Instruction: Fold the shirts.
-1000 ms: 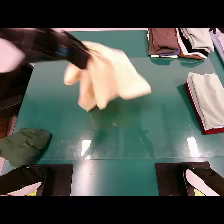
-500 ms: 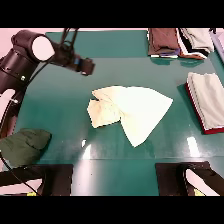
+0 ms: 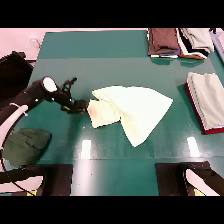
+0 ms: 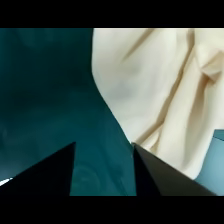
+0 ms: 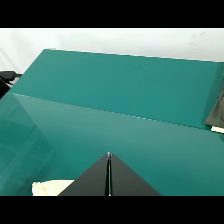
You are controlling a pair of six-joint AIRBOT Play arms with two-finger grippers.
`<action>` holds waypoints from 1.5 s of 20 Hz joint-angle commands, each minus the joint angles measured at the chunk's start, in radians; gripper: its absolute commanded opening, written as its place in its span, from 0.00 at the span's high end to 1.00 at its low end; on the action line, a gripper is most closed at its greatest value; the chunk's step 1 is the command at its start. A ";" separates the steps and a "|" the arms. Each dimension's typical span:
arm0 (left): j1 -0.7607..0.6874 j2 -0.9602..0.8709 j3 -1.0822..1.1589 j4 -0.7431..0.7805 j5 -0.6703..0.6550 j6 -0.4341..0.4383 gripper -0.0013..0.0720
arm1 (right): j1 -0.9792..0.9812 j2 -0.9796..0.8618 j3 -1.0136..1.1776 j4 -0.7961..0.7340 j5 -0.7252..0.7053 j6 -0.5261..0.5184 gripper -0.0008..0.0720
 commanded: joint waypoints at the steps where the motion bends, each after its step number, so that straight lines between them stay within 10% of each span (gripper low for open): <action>1: -0.017 -0.001 -0.150 -0.178 0.084 0.088 0.40 | 0.000 0.000 0.001 0.000 0.001 0.001 0.97; 6: -0.183 -0.001 -0.165 -0.179 0.185 0.087 0.40 | 0.000 0.000 0.001 0.000 0.002 0.001 0.97; 7: -0.198 -0.001 -0.164 -0.179 0.205 0.087 0.48 | 0.000 0.000 0.001 0.000 0.009 0.000 0.97; 9: -0.186 0.001 -0.145 -0.174 0.220 0.078 0.95 | -0.002 0.000 0.001 -0.009 0.053 0.000 0.97; 17: 0.076 0.019 0.161 -0.085 0.143 0.080 0.95 | -0.254 0.000 -0.447 -0.030 0.238 0.023 0.95; 19: 0.097 0.019 0.184 -0.078 0.151 0.081 0.95 | -0.341 -0.011 -0.660 -0.029 0.148 0.022 0.38; 30: 0.098 0.019 0.184 -0.027 0.158 0.088 0.95 | -0.069 -0.458 -0.766 0.033 -0.193 -0.022 0.40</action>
